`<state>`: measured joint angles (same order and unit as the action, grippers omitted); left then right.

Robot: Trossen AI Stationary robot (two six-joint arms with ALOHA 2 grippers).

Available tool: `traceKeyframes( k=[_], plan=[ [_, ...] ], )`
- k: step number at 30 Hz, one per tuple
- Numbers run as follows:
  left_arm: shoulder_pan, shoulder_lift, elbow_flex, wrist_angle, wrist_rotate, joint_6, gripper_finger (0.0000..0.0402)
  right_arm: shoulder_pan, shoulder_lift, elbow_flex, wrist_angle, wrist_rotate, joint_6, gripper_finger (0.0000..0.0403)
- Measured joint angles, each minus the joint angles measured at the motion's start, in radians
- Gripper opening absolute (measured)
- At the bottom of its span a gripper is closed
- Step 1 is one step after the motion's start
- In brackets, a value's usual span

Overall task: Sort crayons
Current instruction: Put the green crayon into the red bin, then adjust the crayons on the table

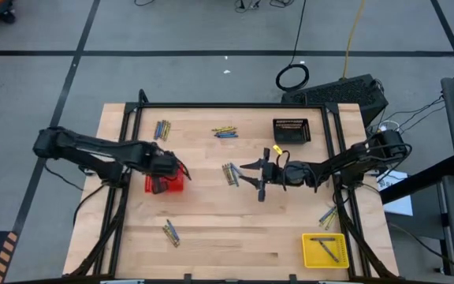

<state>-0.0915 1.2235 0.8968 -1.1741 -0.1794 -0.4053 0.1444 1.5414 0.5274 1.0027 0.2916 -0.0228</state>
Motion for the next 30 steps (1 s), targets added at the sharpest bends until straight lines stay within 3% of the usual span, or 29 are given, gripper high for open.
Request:
traceKeyframes(
  k=[10, 19, 22, 25, 30],
  plan=[
    [0.06, 0.294, -0.014, 0.017, 0.052, 0.186, 0.0025, -0.006, 0.0, 0.0, 0.001, -0.004, 0.01, 0.015],
    [0.086, 0.25, 0.042, 0.012, 0.067, 0.23, 0.0109, -0.006, -0.014, 0.0, -0.052, -0.005, 0.021, 0.015],
    [0.085, 0.196, 0.087, 0.017, 0.067, 0.231, 0.0128, -0.006, -0.075, 0.018, -0.24, -0.004, 0.081, 0.015],
    [0.083, 0.135, 0.105, 0.075, 0.05, 0.25, 0.0133, -0.006, -0.165, 0.067, -0.561, -0.005, 0.164, 0.015],
    [0.061, 0.033, 0.029, 0.5, -0.052, 0.337, 0.0134, -0.005, -0.291, 0.215, -1.215, -0.017, 0.397, 0.0151]
  ],
)
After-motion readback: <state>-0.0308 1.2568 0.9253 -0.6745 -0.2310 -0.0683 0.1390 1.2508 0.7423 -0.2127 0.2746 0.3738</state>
